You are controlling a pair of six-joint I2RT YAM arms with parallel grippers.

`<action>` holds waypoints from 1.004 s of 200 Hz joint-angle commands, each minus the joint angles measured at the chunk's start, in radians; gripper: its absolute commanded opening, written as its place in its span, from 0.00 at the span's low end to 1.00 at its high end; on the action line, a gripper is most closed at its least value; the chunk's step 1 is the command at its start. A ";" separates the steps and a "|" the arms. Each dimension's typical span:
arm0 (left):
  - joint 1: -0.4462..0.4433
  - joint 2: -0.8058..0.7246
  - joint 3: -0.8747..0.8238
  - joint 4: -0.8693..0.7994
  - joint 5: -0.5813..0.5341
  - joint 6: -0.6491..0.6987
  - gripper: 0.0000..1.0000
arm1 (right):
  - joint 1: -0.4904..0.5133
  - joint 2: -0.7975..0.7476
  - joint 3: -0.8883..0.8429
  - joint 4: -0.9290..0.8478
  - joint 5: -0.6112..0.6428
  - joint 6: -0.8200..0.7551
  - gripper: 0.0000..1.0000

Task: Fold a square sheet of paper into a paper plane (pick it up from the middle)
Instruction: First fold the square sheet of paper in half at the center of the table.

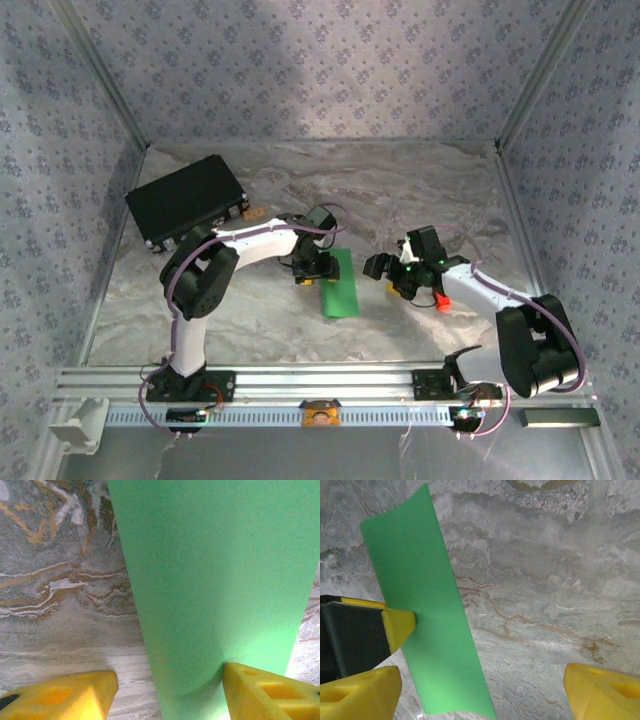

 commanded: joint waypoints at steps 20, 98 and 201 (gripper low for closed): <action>-0.010 0.117 -0.039 0.129 -0.052 0.034 0.61 | 0.012 0.020 0.012 0.005 -0.018 0.004 0.86; -0.010 0.114 -0.036 0.125 -0.058 0.039 0.57 | 0.014 0.019 0.019 -0.006 -0.017 -0.004 0.88; -0.011 0.143 0.005 0.092 -0.075 0.050 0.63 | 0.015 0.021 0.019 -0.009 -0.016 -0.005 0.89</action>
